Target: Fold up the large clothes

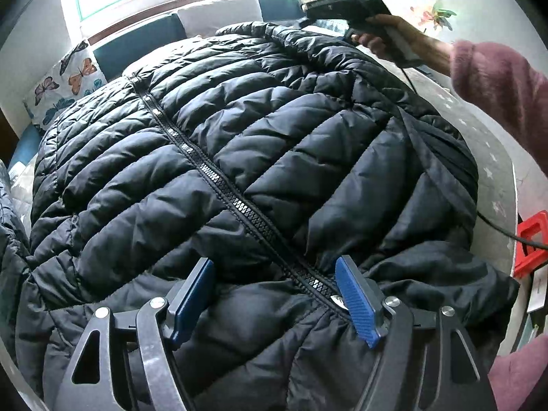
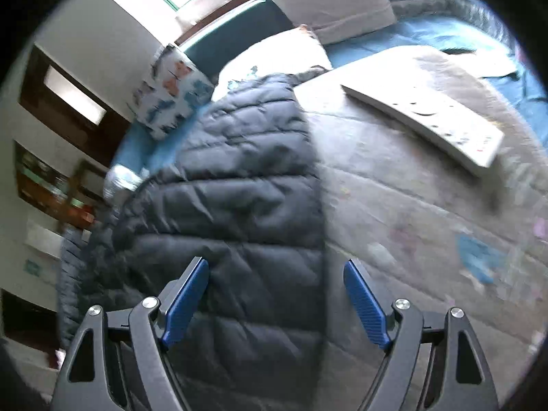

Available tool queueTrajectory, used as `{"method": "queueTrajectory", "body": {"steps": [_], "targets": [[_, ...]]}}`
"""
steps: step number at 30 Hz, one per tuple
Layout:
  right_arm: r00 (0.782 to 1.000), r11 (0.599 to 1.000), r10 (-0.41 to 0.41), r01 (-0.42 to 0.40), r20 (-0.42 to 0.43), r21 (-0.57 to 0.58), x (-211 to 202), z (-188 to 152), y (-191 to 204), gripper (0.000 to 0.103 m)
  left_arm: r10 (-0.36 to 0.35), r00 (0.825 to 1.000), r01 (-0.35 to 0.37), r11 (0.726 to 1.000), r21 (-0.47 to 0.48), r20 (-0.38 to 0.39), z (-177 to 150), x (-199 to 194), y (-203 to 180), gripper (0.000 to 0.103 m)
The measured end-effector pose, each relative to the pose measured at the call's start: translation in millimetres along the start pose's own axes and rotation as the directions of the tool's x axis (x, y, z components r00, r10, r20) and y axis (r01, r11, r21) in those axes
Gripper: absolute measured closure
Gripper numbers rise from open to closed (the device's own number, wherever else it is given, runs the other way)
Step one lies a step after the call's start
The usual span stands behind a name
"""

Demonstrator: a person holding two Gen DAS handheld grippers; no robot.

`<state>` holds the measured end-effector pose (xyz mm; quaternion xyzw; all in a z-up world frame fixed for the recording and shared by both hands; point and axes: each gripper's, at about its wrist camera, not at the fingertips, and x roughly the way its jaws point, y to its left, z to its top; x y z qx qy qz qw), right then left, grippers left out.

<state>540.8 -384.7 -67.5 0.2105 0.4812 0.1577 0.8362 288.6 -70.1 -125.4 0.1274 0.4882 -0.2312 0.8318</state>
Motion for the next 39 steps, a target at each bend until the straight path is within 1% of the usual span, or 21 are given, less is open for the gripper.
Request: {"method": "queueTrajectory", "body": {"steps": [1, 2, 4, 5, 8, 12, 14, 15, 18, 19, 20, 23, 25, 28, 30, 31, 32, 34, 35, 36, 39], "targets": [[1.000, 1.000, 0.009, -0.009, 0.008, 0.001, 2, 2, 3, 0.020, 0.004, 1.000, -0.004, 1.000, 0.002, 0.003, 0, 1, 0, 0.023], [1.000, 1.000, 0.016, -0.016, 0.006, -0.006, 5, 5, 7, 0.033, 0.007, 1.000, -0.007, 1.000, 0.003, 0.004, 0, 1, 0, 0.022], [1.000, 1.000, -0.013, 0.013, 0.002, -0.026, 11, 7, 17, 0.063, 0.008, 1.000, -0.008, 1.000, 0.003, 0.005, 0, 2, 0, 0.021], [0.999, 0.998, -0.044, 0.044, -0.001, -0.039, 11, 7, 24, 0.086, 0.007, 1.000, -0.007, 1.000, 0.004, 0.005, 0, 3, 0, 0.021], [0.993, 0.991, -0.108, 0.111, 0.040, -0.080, -8, 8, 40, 0.090, 0.011, 1.000, -0.011, 1.000, 0.007, 0.007, 0, 3, 0, 0.021], [0.970, 0.974, -0.165, 0.189, 0.179, -0.127, -72, 6, 51, 0.092, 0.014, 1.000, -0.015, 1.000, 0.013, 0.010, 1, 3, 0, 0.021], [0.946, 0.959, -0.207, 0.247, 0.250, -0.141, -108, 3, 55, 0.092, 0.021, 1.000, -0.022, 1.000, 0.017, 0.015, 1, 3, 0, 0.021], [0.924, 0.943, -0.249, 0.299, 0.291, -0.145, -131, -3, 58, 0.092, 0.024, 1.000, -0.024, 1.000, 0.018, 0.017, 0, 2, -1, 0.021], [0.888, 0.923, -0.318, 0.370, 0.333, -0.106, -157, -20, 41, 0.092, 0.019, 1.000, -0.019, 1.000, 0.012, 0.026, -1, 2, -1, 0.021], [0.881, 0.912, -0.359, 0.401, 0.307, -0.083, -153, -22, 26, 0.092, 0.014, 1.000, -0.014, 1.000, 0.006, 0.026, -3, 1, -1, 0.021], [0.891, 0.909, -0.390, 0.413, 0.235, -0.057, -142, -27, 5, 0.092, 0.010, 1.000, -0.010, 1.000, 0.000, 0.026, -3, 0, 0, 0.021], [0.917, 0.916, -0.396, 0.391, 0.047, 0.088, -110, -38, -57, 0.089, 0.016, 1.000, -0.016, 1.000, 0.001, 0.013, -3, -7, 2, 0.021], [0.917, 0.904, -0.399, 0.396, -0.013, 0.159, -100, -48, -83, 0.081, 0.025, 1.000, -0.025, 1.000, 0.013, 0.016, -3, -16, 4, 0.021], [0.877, 0.870, -0.481, 0.477, -0.002, 0.122, -108, -47, -72, 0.076, 0.075, 0.996, -0.076, 0.997, 0.007, 0.042, -5, -39, 15, 0.021], [0.827, 0.828, -0.560, 0.557, 0.050, 0.059, -124, -42, -50, 0.075, 0.103, 0.992, -0.100, 0.994, -0.043, 0.073, -6, -61, 32, 0.021], [0.816, 0.819, -0.573, 0.572, 0.074, 0.041, -130, -41, -40, 0.075, 0.117, 0.989, -0.111, 0.991, -0.069, 0.088, -6, -71, 42, 0.021], [0.819, 0.825, -0.561, 0.564, 0.119, 0.010, -140, -40, -23, 0.073, 0.149, 0.983, -0.137, 0.984, -0.113, 0.110, -8, -85, 57, 0.021], [0.852, 0.858, -0.498, 0.511, 0.163, -0.049, -147, -48, 0, 0.058, 0.205, 0.970, -0.180, 0.967, -0.182, 0.129, -10, -103, 82, 0.020], [0.871, 0.874, -0.460, 0.478, 0.175, -0.083, -150, -52, 13, 0.043, 0.245, 0.961, -0.210, 0.948, -0.239, 0.130, -13, -113, 103, 0.020], [0.894, 0.890, -0.405, 0.433, 0.189, -0.139, -150, -59, 31, 0.035, 0.262, 0.956, -0.220, 0.936, -0.273, 0.128, -16, -119, 117, 0.020], [0.937, 0.908, -0.307, 0.340, 0.166, -0.245, -140, -82, 59, 0.035, 0.284, 0.951, -0.217, 0.895, -0.389, 0.124, -20, -134, 176, 0.020]]}}
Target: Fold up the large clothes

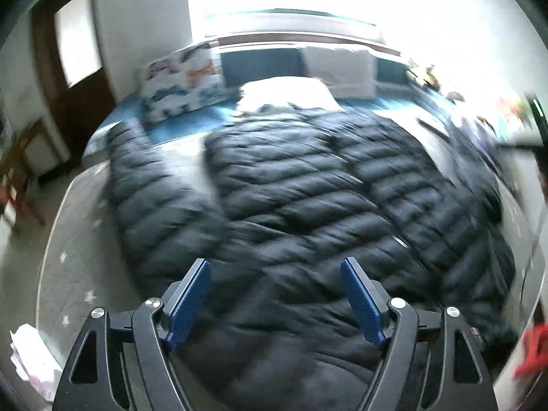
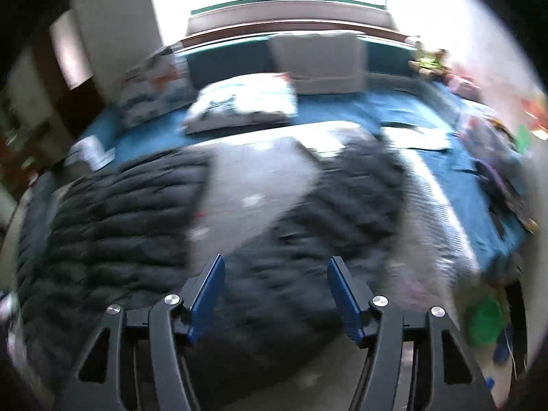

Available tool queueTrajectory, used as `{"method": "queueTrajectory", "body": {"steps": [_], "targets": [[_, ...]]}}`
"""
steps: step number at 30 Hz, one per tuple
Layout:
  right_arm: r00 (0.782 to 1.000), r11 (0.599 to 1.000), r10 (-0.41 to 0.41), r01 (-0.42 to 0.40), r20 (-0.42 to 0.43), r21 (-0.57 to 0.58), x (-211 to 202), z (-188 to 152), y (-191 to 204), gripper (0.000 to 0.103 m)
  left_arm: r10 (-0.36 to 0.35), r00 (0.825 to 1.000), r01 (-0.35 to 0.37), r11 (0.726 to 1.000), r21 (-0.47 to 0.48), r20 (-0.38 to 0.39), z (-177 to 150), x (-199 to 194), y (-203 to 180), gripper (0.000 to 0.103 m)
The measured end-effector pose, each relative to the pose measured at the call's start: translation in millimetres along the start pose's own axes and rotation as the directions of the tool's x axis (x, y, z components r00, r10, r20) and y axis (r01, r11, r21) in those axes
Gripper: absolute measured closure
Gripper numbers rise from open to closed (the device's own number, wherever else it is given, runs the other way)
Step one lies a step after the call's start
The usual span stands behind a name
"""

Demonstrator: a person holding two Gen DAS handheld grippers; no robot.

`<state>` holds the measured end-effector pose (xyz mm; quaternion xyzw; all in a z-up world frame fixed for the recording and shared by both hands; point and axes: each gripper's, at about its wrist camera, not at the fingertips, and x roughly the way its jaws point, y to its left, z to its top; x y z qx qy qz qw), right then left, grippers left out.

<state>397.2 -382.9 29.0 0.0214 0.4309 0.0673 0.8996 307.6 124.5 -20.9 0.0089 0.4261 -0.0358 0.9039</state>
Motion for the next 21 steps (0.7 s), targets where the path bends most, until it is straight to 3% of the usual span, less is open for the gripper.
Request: {"method": "queueTrajectory", "body": {"steps": [4, 10, 16, 18, 21], "targets": [[0.992, 0.992, 0.098, -0.103, -0.077, -0.067, 23, -20, 32, 0.035, 0.005, 1.000, -0.004, 0.996, -0.091, 0.008, 30, 17, 67, 0.022], [0.985, 0.990, 0.054, -0.075, -0.166, -0.120, 56, -41, 49, 0.035, -0.073, 0.996, 0.060, 0.978, -0.201, -0.058, 68, 81, 136, 0.038], [0.975, 0.992, 0.069, -0.091, -0.212, -0.092, 74, -38, 44, 0.035, -0.042, 0.986, -0.013, 0.945, -0.326, -0.163, 76, 156, 193, 0.045], [0.973, 0.992, 0.062, -0.085, -0.221, -0.096, 76, -40, 48, 0.032, 0.006, 0.979, -0.076, 0.937, -0.341, -0.202, 73, 177, 208, 0.045], [0.970, 0.992, 0.061, -0.084, -0.236, -0.091, 80, -42, 48, 0.031, 0.045, 0.978, -0.115, 0.930, -0.349, -0.203, 74, 181, 217, 0.045]]}}
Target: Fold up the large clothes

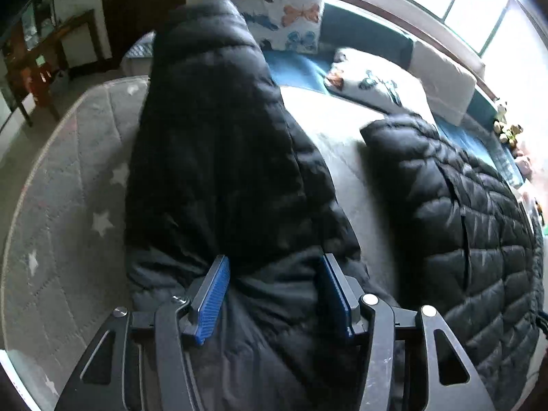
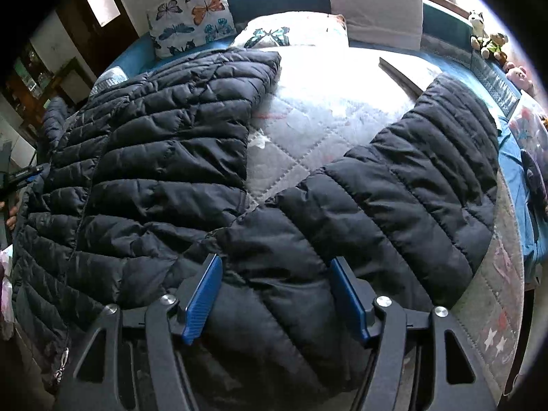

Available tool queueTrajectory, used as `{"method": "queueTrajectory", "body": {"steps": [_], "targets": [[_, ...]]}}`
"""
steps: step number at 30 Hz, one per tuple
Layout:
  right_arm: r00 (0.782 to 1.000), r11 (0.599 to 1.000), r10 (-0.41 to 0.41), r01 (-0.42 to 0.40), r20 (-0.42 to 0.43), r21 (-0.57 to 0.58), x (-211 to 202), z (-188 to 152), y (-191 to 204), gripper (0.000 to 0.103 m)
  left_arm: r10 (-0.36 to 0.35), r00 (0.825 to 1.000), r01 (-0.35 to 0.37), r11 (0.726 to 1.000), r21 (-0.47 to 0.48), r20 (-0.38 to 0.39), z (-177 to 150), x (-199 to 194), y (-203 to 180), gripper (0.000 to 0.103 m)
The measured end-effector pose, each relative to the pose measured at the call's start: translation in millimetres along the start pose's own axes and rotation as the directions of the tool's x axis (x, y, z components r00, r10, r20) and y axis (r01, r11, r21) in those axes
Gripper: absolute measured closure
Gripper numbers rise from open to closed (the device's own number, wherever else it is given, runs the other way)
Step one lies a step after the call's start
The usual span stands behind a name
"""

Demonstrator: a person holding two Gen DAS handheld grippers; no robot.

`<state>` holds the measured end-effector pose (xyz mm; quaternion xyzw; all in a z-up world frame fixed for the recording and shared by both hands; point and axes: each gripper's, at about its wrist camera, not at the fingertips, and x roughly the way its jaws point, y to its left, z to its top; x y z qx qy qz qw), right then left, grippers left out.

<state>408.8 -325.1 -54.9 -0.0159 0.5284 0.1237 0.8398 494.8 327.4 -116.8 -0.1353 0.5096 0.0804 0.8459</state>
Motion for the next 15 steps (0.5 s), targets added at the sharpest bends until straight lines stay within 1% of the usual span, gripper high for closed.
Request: {"method": "queueTrajectory", "body": {"steps": [1, 2, 3, 4, 5, 6, 7, 8, 9, 10, 11, 12, 14, 15], "targets": [[1.000, 1.000, 0.001, -0.001, -0.004, 0.001, 1, 0, 0, 0.031, -0.011, 1.000, 0.011, 1.000, -0.005, 0.014, 1, -6, 1, 0.045], [1.000, 1.000, 0.002, -0.002, -0.005, 0.004, 1, -1, -1, 0.031, -0.022, 0.999, 0.022, 1.000, -0.003, 0.043, 2, -14, 3, 0.045], [1.000, 1.000, 0.002, -0.002, -0.003, 0.005, 1, -1, -2, 0.031, -0.016, 0.996, 0.016, 1.000, 0.001, 0.084, 2, -25, 6, 0.045], [1.000, 1.000, 0.001, -0.001, -0.002, 0.003, 1, -2, -2, 0.031, 0.016, 0.989, -0.016, 1.000, -0.001, 0.146, 2, -38, 12, 0.044], [1.000, 1.000, 0.000, 0.000, -0.002, 0.001, 0, -2, -2, 0.030, 0.042, 0.982, -0.041, 0.999, -0.007, 0.181, 2, -46, 16, 0.044], [1.000, 1.000, -0.001, 0.001, -0.002, 0.000, 1, -2, -2, 0.030, 0.075, 0.974, -0.072, 0.997, -0.024, 0.212, 3, -53, 23, 0.038], [1.000, 1.000, -0.002, 0.002, -0.003, 0.000, 0, -2, -2, 0.030, 0.103, 0.969, -0.095, 0.994, -0.045, 0.223, 3, -57, 30, 0.033], [1.000, 1.000, -0.003, 0.003, -0.005, -0.001, 1, -2, -1, 0.030, 0.119, 0.970, -0.105, 0.992, -0.076, 0.211, 6, -55, 41, 0.020], [1.000, 1.000, -0.006, 0.006, -0.006, -0.002, 1, -2, -1, 0.030, 0.116, 0.973, -0.099, 0.991, -0.094, 0.198, 7, -54, 47, 0.017], [1.000, 1.000, -0.008, 0.008, -0.008, -0.003, 1, -2, -1, 0.030, 0.095, 0.979, -0.075, 0.990, -0.120, 0.180, 10, -49, 54, 0.017], [1.000, 1.000, -0.011, 0.011, -0.010, -0.005, 1, -1, 0, 0.029, 0.047, 0.988, -0.025, 0.989, -0.146, 0.150, 13, -40, 64, 0.017], [1.000, 1.000, -0.013, 0.013, -0.011, -0.006, 2, -1, 1, 0.029, 0.014, 0.991, 0.007, 0.987, -0.162, 0.130, 17, -32, 69, 0.017], [1.000, 1.000, -0.017, 0.017, -0.015, -0.007, 3, 0, 1, 0.028, -0.037, 0.994, 0.056, 0.980, -0.193, 0.103, 23, -15, 74, 0.017], [1.000, 1.000, -0.019, 0.018, -0.018, -0.007, 3, 0, 1, 0.027, -0.062, 0.993, 0.081, 0.978, -0.194, 0.099, 26, -9, 75, 0.019]]}}
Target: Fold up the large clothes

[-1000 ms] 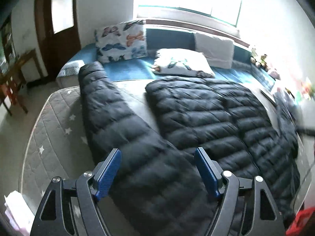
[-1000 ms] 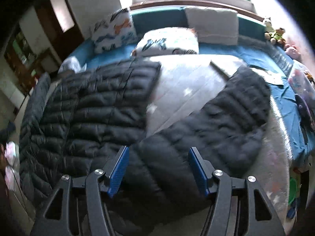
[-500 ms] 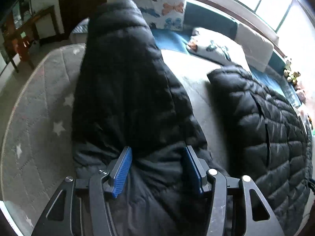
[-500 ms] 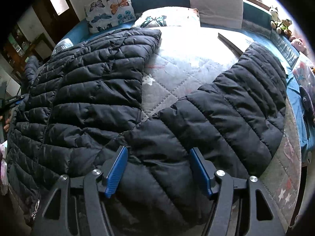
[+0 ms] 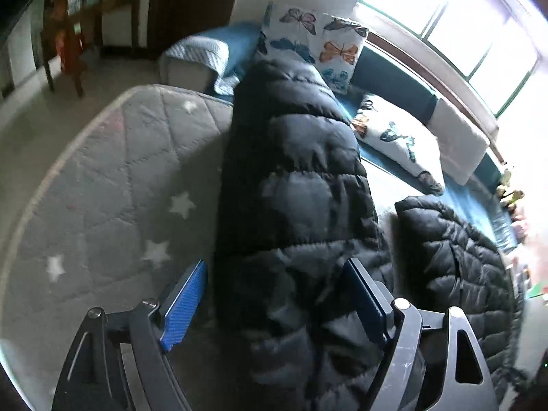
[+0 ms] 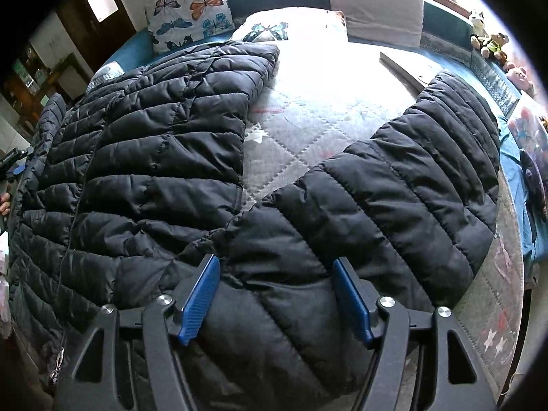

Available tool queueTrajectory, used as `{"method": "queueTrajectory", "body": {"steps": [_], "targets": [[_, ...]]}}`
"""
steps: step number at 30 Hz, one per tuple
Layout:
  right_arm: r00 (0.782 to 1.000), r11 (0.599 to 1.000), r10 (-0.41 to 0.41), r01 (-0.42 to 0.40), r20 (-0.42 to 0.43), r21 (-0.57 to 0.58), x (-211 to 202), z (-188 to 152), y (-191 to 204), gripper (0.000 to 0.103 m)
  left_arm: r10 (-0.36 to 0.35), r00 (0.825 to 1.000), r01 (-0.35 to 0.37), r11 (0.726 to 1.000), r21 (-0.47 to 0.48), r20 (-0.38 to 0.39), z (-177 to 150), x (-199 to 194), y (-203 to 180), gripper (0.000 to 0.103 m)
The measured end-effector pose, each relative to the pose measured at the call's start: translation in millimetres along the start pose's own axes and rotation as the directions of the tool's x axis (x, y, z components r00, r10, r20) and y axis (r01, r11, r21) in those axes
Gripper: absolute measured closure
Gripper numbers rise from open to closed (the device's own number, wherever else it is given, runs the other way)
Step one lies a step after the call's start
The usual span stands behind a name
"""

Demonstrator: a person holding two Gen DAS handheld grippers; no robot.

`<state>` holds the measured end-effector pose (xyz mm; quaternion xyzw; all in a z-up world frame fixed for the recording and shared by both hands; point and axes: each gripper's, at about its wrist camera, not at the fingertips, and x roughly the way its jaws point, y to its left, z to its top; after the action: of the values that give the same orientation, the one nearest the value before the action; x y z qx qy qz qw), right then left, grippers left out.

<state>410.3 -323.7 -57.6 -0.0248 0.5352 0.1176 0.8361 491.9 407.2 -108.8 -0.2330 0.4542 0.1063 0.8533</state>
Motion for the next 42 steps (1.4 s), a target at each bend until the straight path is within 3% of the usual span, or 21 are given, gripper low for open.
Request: {"method": "queueTrajectory", "body": {"steps": [1, 2, 3, 4, 6, 9, 13, 19, 23, 27, 32, 35, 39, 42], "targets": [[1.000, 1.000, -0.001, 0.001, -0.002, 0.001, 0, 0, 0, 0.026, -0.015, 1.000, 0.015, 1.000, -0.004, -0.008, 2, 8, 3, 0.019], [1.000, 1.000, -0.001, 0.001, -0.004, 0.002, 1, 1, 0, 0.025, -0.031, 0.999, 0.030, 0.999, -0.012, -0.016, 5, 15, 7, 0.029], [1.000, 1.000, -0.002, 0.002, -0.006, 0.004, 2, 1, -1, 0.025, -0.050, 0.999, 0.049, 0.999, -0.015, -0.020, 6, 19, 8, 0.044], [1.000, 1.000, -0.003, 0.003, -0.008, 0.005, 2, 2, -1, 0.025, -0.073, 0.997, 0.072, 0.997, -0.024, -0.020, 7, 22, 11, 0.050], [1.000, 1.000, -0.010, 0.010, -0.012, 0.007, 3, 3, -1, 0.025, -0.105, 0.995, 0.105, 0.994, -0.026, -0.001, 5, 21, 14, 0.076], [0.999, 0.999, -0.044, 0.044, -0.012, -0.008, 1, 4, 4, 0.025, -0.115, 0.992, 0.117, 0.993, -0.025, 0.055, 5, 3, 15, 0.092], [0.992, 0.990, -0.121, 0.123, 0.024, -0.075, -18, 2, 20, 0.025, -0.123, 0.976, 0.134, 0.990, -0.047, 0.177, 6, -58, 23, 0.093], [0.987, 0.972, -0.128, 0.144, 0.094, -0.187, -67, -9, 58, 0.025, -0.133, 0.943, 0.145, 0.989, -0.018, 0.305, -4, -136, 28, 0.093], [0.991, 0.944, -0.064, 0.098, 0.115, -0.314, -100, -20, 114, 0.025, -0.171, 0.908, 0.153, 0.985, 0.079, 0.383, -19, -179, 3, 0.093], [0.994, 0.913, 0.090, -0.057, 0.062, -0.403, -102, -35, 182, 0.025, -0.226, 0.875, 0.156, 0.969, 0.192, 0.429, -40, -224, -32, 0.093], [0.972, 0.858, 0.232, -0.222, -0.037, -0.463, -83, -51, 257, 0.025, -0.315, 0.838, 0.153, 0.920, 0.361, 0.446, -84, -276, -87, 0.093], [0.971, 0.845, 0.235, -0.230, -0.050, -0.482, -76, -53, 280, 0.025, -0.344, 0.826, 0.120, 0.881, 0.457, 0.447, -115, -299, -120, 0.093], [0.971, 0.876, 0.237, -0.225, -0.024, -0.428, -83, -49, 265, 0.025, -0.383, 0.819, 0.084, 0.817, 0.570, 0.428, -163, -315, -168, 0.093], [0.975, 0.912, 0.221, -0.199, 0.020, -0.359, -96, -50, 237, 0.025, -0.411, 0.832, 0.089, 0.762, 0.641, 0.373, -208, -315, -208, 0.093]]}}
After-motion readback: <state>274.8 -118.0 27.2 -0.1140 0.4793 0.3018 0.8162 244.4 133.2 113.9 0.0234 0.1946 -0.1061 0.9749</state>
